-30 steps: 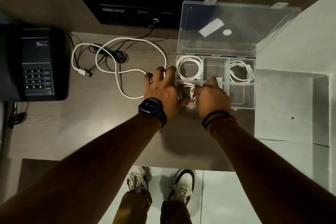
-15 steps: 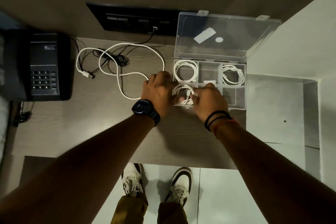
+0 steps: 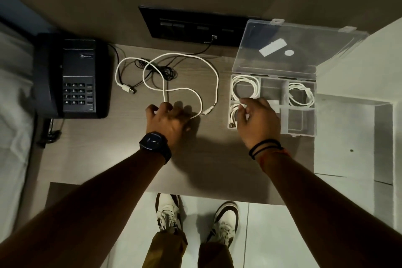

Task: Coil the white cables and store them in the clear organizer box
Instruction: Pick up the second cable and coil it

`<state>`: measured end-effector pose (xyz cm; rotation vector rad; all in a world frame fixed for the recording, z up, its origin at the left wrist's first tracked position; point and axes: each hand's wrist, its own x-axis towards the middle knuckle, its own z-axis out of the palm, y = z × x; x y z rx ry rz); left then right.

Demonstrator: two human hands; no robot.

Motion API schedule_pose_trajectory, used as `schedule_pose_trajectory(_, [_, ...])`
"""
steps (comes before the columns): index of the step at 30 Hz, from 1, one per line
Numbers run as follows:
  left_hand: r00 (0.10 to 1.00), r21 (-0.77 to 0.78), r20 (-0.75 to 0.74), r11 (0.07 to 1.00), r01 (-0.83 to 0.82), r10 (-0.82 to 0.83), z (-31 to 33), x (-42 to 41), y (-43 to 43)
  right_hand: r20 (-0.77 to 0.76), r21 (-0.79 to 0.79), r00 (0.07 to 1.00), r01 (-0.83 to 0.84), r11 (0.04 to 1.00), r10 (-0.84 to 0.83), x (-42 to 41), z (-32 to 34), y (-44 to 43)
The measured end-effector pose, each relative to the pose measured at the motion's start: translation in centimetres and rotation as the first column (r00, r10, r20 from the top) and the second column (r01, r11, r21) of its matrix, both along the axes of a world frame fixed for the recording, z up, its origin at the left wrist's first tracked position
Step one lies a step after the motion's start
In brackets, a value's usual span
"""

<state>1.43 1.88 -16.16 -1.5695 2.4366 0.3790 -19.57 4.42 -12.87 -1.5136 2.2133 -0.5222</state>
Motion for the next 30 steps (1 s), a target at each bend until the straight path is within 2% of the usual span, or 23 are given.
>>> schedule_pose_trajectory(2, [1.000, -0.014, -0.002, 0.999, 0.030, -0.030, 0.0, 0.1, -0.3, 0.017, 0.001, 0.997, -0.079, 0.997, 0.079, 1.2, 0.0, -0.2])
schedule_pose_trajectory(5, [0.998, 0.053, 0.003, 0.996, 0.069, -0.069, -0.1, 0.5, -0.9, 0.006, 0.033, 0.976, -0.218, 0.975, 0.218, 2.7, -0.4, -0.5])
schedule_pose_trajectory(9, [0.992, 0.056, 0.000, 0.991, 0.122, -0.123, 0.0, 1.3, -0.8, 0.015, 0.090, 0.947, -0.320, 0.943, 0.320, 4.5, -0.7, -0.7])
schedule_pose_trajectory(11, [0.989, 0.009, -0.069, 0.991, 0.133, -0.132, 0.4, 1.7, -0.5, -0.027, 0.131, 0.900, -0.427, 0.895, 0.434, 5.3, -0.8, -0.7])
schedule_pose_trajectory(13, [0.955, -0.045, -0.248, 0.987, 0.155, -0.161, 1.3, 2.2, -0.4, -0.049, 0.174, 0.847, -0.515, 0.839, 0.530, 6.0, -0.7, -0.6])
schedule_pose_trajectory(15, [0.899, -0.056, -0.406, 0.986, 0.155, -0.164, 2.7, 2.8, -0.6, -0.049, 0.117, 0.836, -0.538, 0.834, 0.546, 6.5, 0.1, -0.6])
schedule_pose_trajectory(18, [0.881, -0.044, -0.459, 0.993, 0.109, -0.117, 6.1, 3.9, -1.6, -0.158, -0.068, 0.841, -0.532, 0.844, 0.517, 6.5, 2.9, -0.9])
schedule_pose_trajectory(20, [0.875, -0.077, -0.474, 0.995, 0.068, -0.097, 9.1, 4.5, -2.8, -0.199, -0.190, 0.826, -0.560, 0.806, 0.527, 6.5, 6.1, -1.6])
schedule_pose_trajectory(22, [0.860, -0.109, -0.507, 0.994, 0.001, -0.057, 12.6, 4.7, -4.2, -0.078, -0.269, 0.849, -0.523, 0.809, 0.523, 6.4, 9.9, -2.6])
schedule_pose_trajectory(25, [0.808, -0.174, -0.587, 0.966, -0.190, 0.053, 19.4, 5.3, -6.0, 0.183, -0.234, 0.888, -0.378, 0.896, 0.422, 6.5, 17.6, -4.4])
schedule_pose_trajectory(28, [0.743, -0.213, -0.647, 0.895, -0.392, 0.171, 27.1, 6.5, -7.0, 0.367, -0.287, 0.860, -0.256, 0.923, 0.353, 5.9, 26.1, -6.3])
schedule_pose_trajectory(30, [0.664, -0.190, -0.679, 0.798, -0.572, 0.314, 32.5, 7.8, -7.4, 0.428, -0.280, 0.831, -0.253, 0.926, 0.356, 5.1, 32.2, -6.9])
